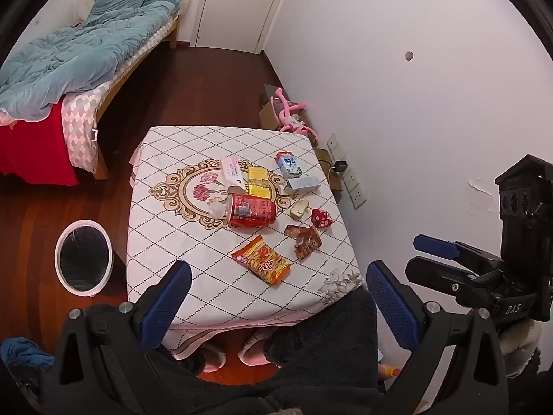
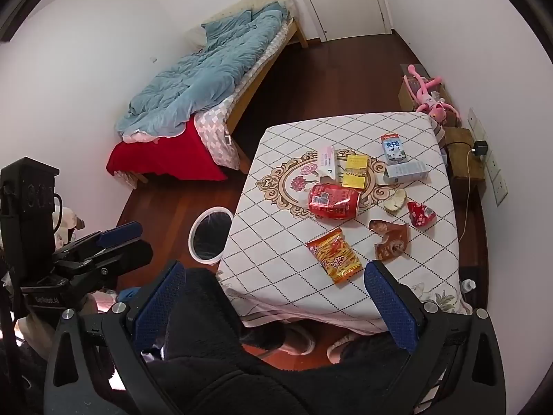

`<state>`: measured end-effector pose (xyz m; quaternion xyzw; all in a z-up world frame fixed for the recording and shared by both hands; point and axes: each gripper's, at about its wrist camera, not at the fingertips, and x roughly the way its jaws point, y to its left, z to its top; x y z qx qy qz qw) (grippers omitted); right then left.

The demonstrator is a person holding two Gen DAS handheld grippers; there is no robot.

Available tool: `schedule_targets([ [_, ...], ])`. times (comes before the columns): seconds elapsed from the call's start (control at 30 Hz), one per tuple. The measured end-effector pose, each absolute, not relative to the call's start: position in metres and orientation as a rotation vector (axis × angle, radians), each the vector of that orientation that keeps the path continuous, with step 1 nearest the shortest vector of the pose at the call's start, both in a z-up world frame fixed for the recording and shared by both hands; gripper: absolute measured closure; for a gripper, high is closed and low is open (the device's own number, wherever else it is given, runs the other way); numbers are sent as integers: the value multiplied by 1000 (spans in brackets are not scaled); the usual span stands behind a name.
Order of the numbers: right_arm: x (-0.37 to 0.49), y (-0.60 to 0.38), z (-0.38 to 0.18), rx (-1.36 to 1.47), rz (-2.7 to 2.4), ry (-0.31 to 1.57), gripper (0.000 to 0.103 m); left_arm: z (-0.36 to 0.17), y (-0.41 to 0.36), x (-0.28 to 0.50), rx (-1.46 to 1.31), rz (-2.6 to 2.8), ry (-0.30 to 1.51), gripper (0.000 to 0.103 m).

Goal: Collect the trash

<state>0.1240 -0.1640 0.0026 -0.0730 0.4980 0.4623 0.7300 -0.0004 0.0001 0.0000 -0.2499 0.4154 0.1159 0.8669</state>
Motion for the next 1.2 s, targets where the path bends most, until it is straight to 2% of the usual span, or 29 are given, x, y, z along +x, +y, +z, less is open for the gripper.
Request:
schedule_targets([
  [1.2, 125, -151, -1, -156, 1034, 1100, 0, 0, 5, -7, -560, 256, 840, 0],
])
